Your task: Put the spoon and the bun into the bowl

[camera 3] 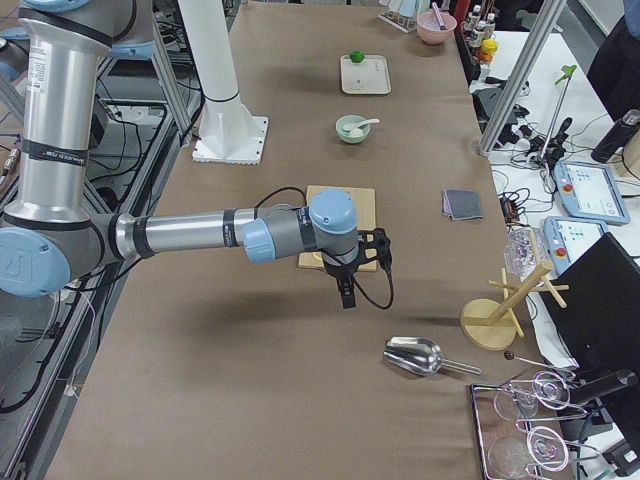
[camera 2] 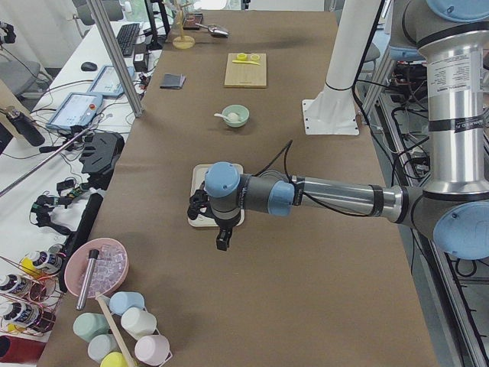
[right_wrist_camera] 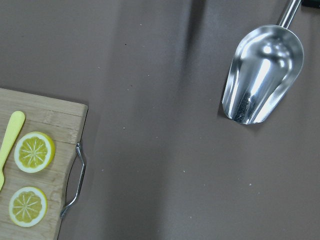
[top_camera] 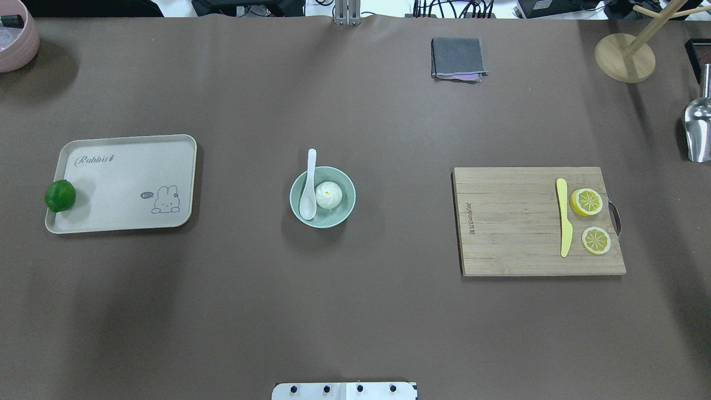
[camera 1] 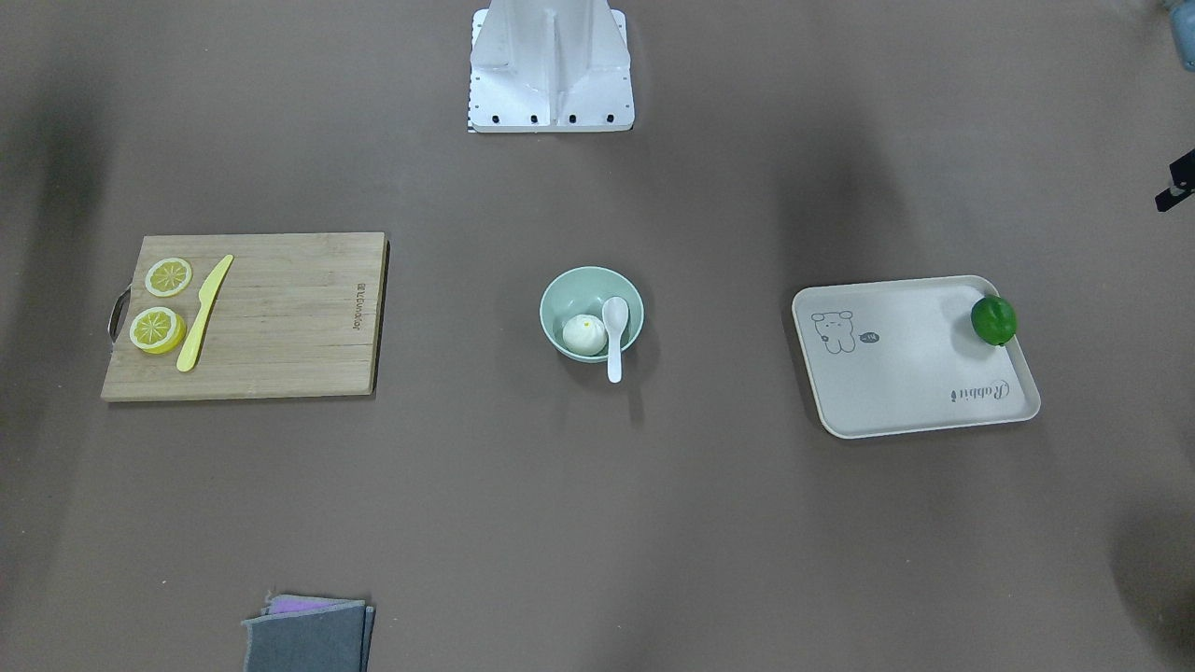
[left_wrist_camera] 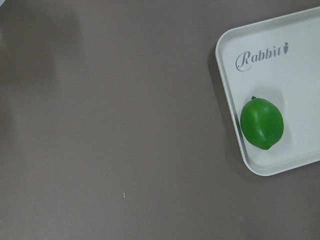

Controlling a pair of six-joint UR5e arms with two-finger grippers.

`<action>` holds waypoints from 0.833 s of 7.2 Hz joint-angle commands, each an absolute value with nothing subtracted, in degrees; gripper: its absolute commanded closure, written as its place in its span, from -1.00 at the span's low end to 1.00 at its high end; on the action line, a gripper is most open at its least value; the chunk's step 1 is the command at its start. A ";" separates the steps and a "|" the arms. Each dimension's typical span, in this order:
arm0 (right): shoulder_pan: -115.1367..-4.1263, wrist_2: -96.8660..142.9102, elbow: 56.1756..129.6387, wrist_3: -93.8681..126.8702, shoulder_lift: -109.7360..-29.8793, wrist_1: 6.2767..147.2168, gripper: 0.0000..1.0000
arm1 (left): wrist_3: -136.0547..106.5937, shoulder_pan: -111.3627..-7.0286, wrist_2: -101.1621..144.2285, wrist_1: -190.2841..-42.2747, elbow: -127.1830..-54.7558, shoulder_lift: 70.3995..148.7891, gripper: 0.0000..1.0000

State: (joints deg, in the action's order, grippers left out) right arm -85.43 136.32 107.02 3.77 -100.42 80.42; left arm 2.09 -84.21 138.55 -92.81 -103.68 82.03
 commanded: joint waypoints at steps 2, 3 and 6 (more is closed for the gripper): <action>-85.43 136.58 106.96 3.95 -100.46 80.42 -1.00 | 1.93 -85.77 138.43 -92.72 -104.06 81.65 -0.95; -85.52 136.58 107.48 4.04 -100.46 80.42 -1.00 | 1.93 -85.96 138.51 -92.81 -104.06 81.65 -0.95; -85.43 136.67 106.88 4.22 -100.46 80.51 -1.00 | 2.11 -85.87 138.17 -92.72 -103.45 81.47 -0.95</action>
State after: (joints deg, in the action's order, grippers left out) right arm -85.47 136.66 107.01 4.10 -100.55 80.44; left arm 1.99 -85.84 138.34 -92.73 -103.64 81.47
